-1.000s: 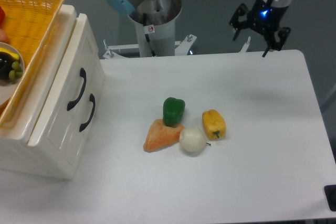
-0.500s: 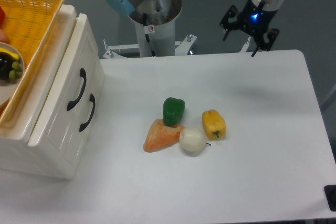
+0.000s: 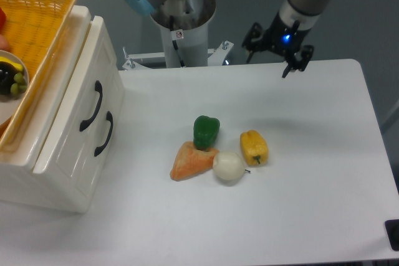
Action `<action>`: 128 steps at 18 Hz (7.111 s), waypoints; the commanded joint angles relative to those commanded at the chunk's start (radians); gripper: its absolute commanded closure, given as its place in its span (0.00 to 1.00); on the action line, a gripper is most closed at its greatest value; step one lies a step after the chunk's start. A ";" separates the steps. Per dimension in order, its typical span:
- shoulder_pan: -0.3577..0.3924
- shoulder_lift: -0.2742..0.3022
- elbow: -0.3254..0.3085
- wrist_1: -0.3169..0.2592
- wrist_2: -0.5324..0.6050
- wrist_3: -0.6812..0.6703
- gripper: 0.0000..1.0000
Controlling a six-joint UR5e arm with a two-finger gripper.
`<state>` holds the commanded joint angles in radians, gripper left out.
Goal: Slide the top white drawer open
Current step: 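Move the gripper toward the black handle of the upper white drawer, then hook the gripper onto the upper drawer's black handle, then pull the upper drawer outward by its handle with the gripper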
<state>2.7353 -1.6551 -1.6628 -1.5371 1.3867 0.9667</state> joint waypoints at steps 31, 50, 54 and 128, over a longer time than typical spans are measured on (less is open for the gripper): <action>-0.299 -0.070 0.031 -0.011 -0.195 -0.641 0.00; -0.431 -0.118 0.081 -0.011 -0.229 -0.645 0.00; -0.445 -0.126 0.081 -0.011 -0.229 -0.645 0.00; -0.519 -0.161 0.087 0.014 -0.149 -0.546 0.00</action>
<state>2.2166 -1.8162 -1.5754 -1.5232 1.2379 0.4202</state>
